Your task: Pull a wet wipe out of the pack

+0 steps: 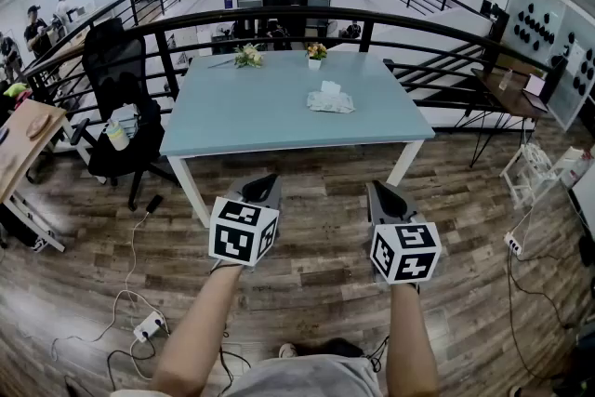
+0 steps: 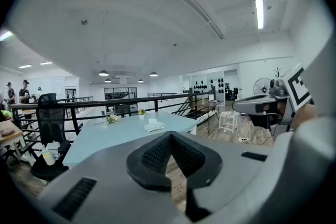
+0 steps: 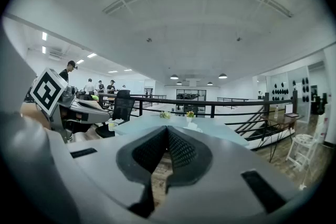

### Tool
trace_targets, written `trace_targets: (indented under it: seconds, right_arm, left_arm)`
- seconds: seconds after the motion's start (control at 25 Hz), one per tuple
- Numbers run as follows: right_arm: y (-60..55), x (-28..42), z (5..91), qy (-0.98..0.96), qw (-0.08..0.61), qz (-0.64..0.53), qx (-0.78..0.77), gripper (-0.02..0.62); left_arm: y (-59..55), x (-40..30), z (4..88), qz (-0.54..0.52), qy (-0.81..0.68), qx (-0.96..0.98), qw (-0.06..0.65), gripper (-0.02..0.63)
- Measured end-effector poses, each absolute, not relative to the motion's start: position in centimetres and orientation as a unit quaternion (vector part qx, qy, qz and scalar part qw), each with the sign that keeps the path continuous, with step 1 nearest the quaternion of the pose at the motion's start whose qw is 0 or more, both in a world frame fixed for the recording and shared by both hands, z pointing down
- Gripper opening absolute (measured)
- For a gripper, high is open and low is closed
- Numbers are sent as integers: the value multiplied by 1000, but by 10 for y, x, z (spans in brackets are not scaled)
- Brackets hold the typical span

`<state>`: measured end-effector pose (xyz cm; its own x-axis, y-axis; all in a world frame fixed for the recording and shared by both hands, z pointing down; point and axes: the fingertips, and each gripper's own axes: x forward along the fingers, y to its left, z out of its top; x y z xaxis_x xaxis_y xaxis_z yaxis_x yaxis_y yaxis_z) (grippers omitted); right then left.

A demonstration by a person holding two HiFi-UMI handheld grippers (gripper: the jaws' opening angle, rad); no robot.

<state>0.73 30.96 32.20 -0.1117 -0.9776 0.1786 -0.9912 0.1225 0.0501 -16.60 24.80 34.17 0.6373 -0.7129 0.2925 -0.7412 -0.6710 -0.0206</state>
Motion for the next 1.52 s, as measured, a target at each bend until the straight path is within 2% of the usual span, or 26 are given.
trace_targets:
  seconds: [0.72, 1.52]
  right_arm:
    - [261, 39, 347, -755, 89, 49, 647, 8]
    - [137, 111, 366, -791, 89, 75, 601, 104]
  left_arm:
    - [202, -120, 358, 154, -399, 903, 48, -6]
    - [84, -45, 365, 172, -434, 883, 52, -6]
